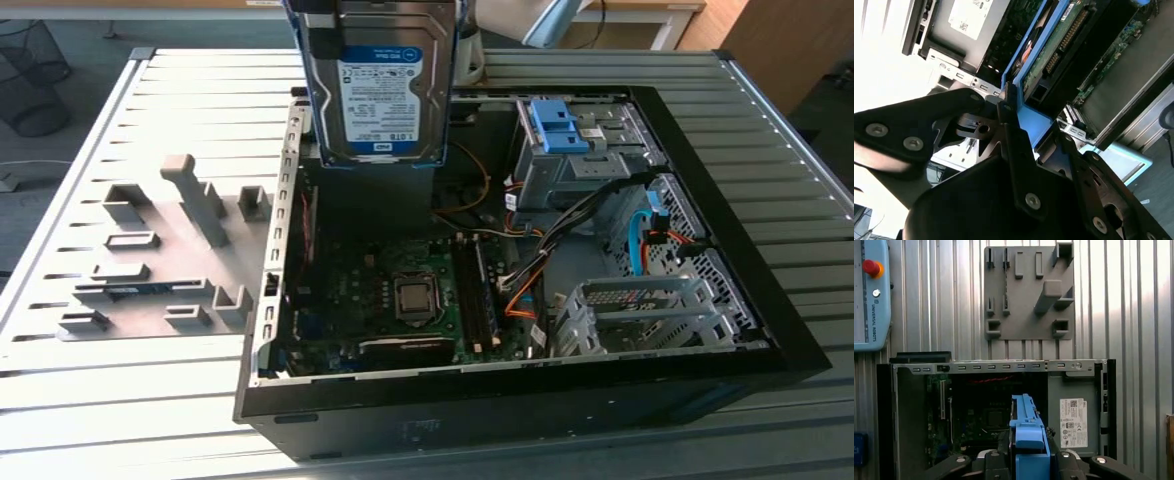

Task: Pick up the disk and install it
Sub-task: 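Pick up the disk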

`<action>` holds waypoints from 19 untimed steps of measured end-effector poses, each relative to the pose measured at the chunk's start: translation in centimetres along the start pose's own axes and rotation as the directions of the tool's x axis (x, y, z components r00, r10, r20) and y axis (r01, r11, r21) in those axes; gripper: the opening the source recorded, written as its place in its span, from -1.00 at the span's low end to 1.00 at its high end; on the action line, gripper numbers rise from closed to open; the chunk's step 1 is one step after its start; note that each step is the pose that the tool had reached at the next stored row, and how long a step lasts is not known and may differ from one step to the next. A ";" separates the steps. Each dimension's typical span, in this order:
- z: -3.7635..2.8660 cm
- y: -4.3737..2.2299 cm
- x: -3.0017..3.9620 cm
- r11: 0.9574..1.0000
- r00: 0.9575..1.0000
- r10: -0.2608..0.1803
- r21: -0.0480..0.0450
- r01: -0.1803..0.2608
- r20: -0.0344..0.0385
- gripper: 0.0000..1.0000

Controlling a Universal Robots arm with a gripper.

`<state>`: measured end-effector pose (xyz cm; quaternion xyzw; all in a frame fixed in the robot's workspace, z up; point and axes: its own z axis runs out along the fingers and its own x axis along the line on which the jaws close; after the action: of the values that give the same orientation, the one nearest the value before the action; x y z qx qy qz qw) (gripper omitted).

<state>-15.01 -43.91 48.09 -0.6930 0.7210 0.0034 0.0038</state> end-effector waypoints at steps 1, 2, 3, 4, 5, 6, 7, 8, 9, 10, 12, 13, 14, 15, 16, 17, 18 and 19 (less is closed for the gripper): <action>0.02 -0.26 0.08 1.000 1.000 0.000 0.000 0.000 0.000 -0.25; 0.05 -0.58 0.14 1.000 1.000 0.000 0.000 0.000 0.000 -0.25; 0.08 -0.98 0.17 1.000 1.000 0.000 0.000 0.000 0.000 -0.25; 0.11 -1.39 0.19 1.000 1.000 0.000 0.000 0.000 0.000 -0.25; 0.13 -1.80 0.20 1.000 1.000 0.000 0.000 0.000 0.000 -0.25; 0.17 -2.22 0.20 1.000 1.000 0.000 0.000 0.000 0.000 -0.25; 0.20 -2.63 0.20 1.000 1.000 0.000 0.000 0.000 0.000 -0.25; 0.24 -3.08 0.20 1.000 1.000 0.000 0.000 0.000 0.000 -0.25; 0.29 -3.57 0.20 1.000 1.000 0.000 0.000 0.000 0.000 -0.25; 0.33 -4.02 0.20 1.000 1.000 0.000 0.000 0.000 0.000 -0.25; 0.41 -4.89 0.21 1.000 1.000 0.000 0.000 0.000 0.000 -0.25; 0.44 -5.30 0.23 1.000 1.000 0.000 0.000 0.000 0.000 -0.25; 0.48 -5.71 0.25 1.000 1.000 0.000 0.000 0.000 0.000 -0.25; 0.53 -6.13 0.26 1.000 1.000 0.000 0.000 0.000 0.000 -0.25; 0.57 -6.44 0.29 1.000 1.000 0.000 0.000 0.000 0.000 -0.25; 0.59 -6.62 0.36 1.000 1.000 0.000 0.000 0.000 0.000 -0.25; 0.60 -6.72 0.50 1.000 1.000 0.000 0.000 0.000 0.000 -0.25; 0.61 -6.76 0.71 1.000 1.000 0.000 0.000 0.000 0.000 -0.25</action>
<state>-8.28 -44.88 47.47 -0.6930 0.7210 0.0034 0.0037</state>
